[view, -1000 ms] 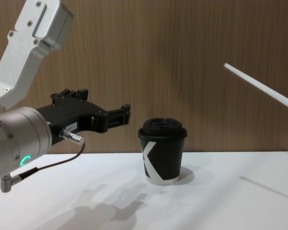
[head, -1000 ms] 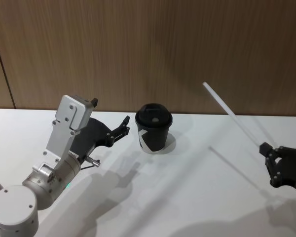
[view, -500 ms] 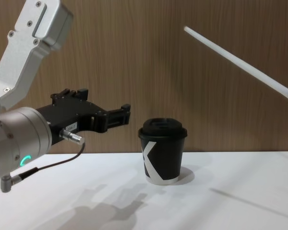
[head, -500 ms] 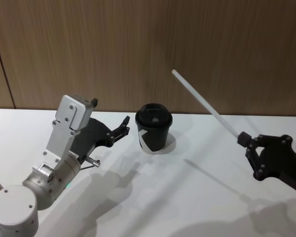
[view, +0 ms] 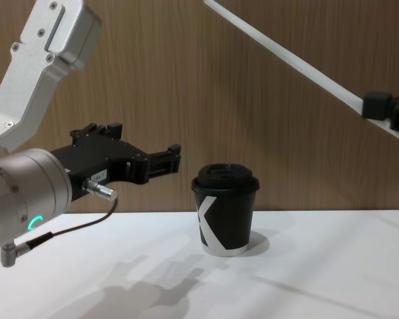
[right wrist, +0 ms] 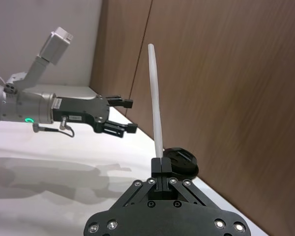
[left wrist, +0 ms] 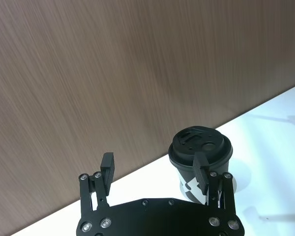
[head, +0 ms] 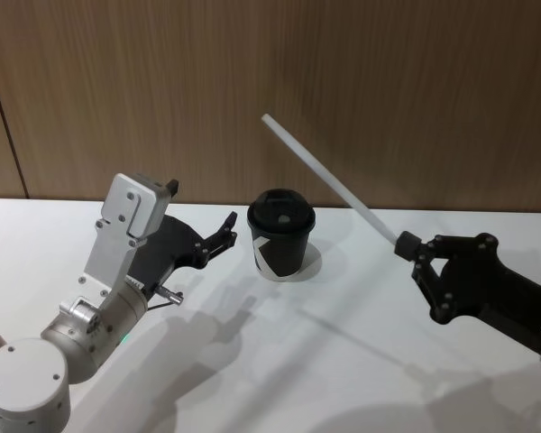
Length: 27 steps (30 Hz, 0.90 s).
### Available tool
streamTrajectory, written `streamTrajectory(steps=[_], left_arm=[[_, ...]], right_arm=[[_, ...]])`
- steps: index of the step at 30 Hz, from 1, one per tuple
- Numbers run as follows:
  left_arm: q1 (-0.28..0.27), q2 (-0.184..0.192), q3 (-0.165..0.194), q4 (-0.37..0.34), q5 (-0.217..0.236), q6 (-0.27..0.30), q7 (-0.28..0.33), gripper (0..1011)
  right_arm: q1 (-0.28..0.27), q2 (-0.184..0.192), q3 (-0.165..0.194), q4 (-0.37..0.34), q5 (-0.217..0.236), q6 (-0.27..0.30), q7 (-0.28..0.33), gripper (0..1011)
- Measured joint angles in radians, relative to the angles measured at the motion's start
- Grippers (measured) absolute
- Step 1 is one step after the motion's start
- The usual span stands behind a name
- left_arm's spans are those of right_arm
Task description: Pick up the straw with one hand, pass it to the other hand, and insert it into the cup.
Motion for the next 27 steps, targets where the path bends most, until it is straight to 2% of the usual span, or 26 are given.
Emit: streamTrajectory(steps=[18, 27], left_arm=[[0.000, 0.000, 0.000, 0.000, 0.000, 0.000, 0.000, 1003], [0.000, 0.000, 0.000, 0.000, 0.000, 0.000, 0.000, 1003]], right_arm=[[0.045, -0.018, -0.067, -0.023, 0.046, 0.040, 0.030, 2], [0.055, -0.022, -0.085, -0.032, 0.057, 0.050, 0.033, 2]])
